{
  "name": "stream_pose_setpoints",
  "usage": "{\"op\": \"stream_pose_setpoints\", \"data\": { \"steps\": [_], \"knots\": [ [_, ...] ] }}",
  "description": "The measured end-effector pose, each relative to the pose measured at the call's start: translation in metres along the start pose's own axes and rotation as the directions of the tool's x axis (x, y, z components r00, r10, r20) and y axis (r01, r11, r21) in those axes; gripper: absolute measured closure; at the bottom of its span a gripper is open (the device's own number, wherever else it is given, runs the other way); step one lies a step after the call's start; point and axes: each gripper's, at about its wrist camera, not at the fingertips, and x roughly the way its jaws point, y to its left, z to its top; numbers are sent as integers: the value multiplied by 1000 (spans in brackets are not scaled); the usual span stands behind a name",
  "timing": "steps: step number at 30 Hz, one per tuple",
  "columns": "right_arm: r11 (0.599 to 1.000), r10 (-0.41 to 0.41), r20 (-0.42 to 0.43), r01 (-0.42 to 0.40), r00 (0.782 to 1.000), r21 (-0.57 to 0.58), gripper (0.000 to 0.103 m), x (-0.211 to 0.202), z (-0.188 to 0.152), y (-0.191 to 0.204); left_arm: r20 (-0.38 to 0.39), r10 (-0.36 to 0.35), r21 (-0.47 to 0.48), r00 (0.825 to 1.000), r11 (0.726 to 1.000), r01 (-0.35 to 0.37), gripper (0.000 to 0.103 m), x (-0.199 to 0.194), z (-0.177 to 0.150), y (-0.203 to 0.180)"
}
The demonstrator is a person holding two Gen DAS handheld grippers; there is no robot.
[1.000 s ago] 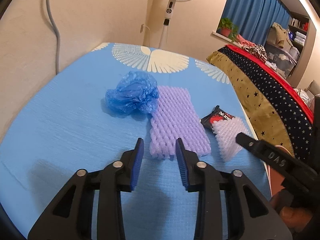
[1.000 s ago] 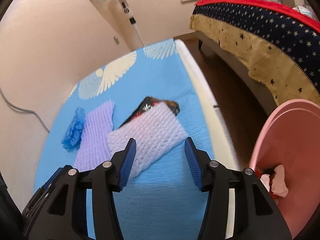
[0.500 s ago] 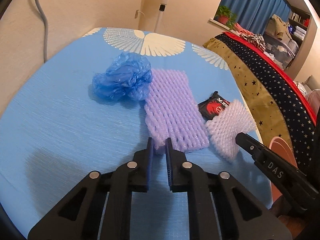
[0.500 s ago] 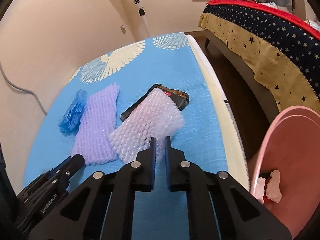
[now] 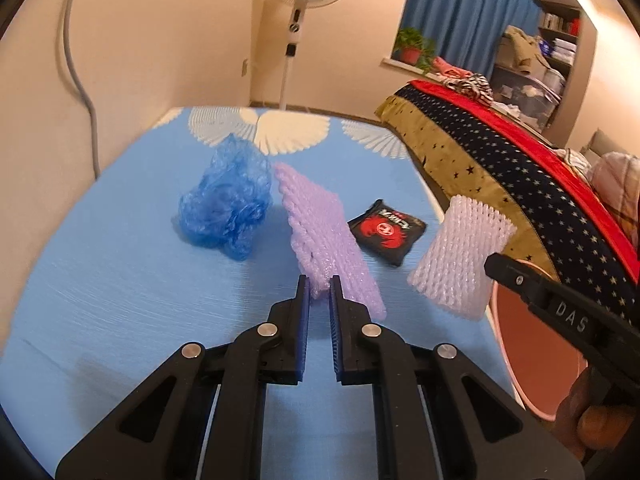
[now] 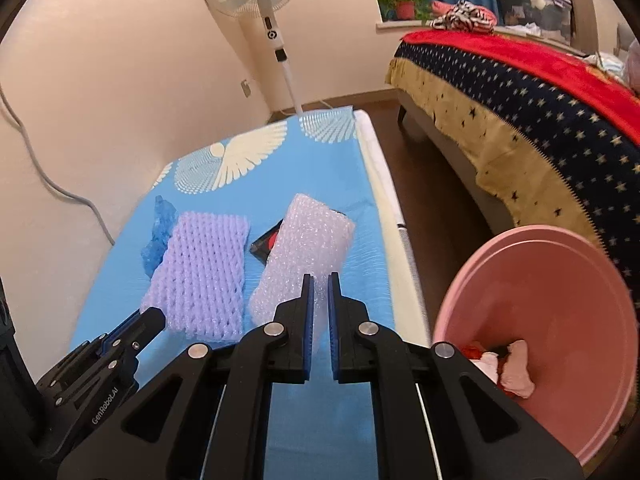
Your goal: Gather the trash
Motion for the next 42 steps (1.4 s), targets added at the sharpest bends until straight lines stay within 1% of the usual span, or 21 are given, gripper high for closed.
{"op": "stream_pose_setpoints", "data": {
  "steps": [4, 10, 18, 24, 31, 42],
  "knots": [
    [1000, -19, 41, 20, 999, -15, 96, -30, 0, -3, 30, -1, 17, 1000, 1000, 1, 93, -21, 0, -4],
    [999, -36, 74, 38, 997, -28, 96, -62, -4, -6, 72, -10, 36, 997, 999, 7, 93, -51, -1, -14],
    [999, -43, 121, 47, 992, -26, 96, -102, -9, -16, 104, -21, 73, 994, 997, 13, 94, -78, -6, -25],
    [998, -53, 158, 56, 986, -14, 96, -126, -12, -23, 121, -28, 88, 992, 996, 18, 93, -91, -11, -30],
    [997, -78, 175, 81, 981, -13, 96, -142, -16, -33, 135, -43, 98, 990, 995, 30, 93, -98, -14, -39],
    [993, -113, 185, 115, 976, -1, 96, -153, -19, -47, 145, -80, 118, 986, 991, 63, 93, -102, -16, -55]
  ]
}}
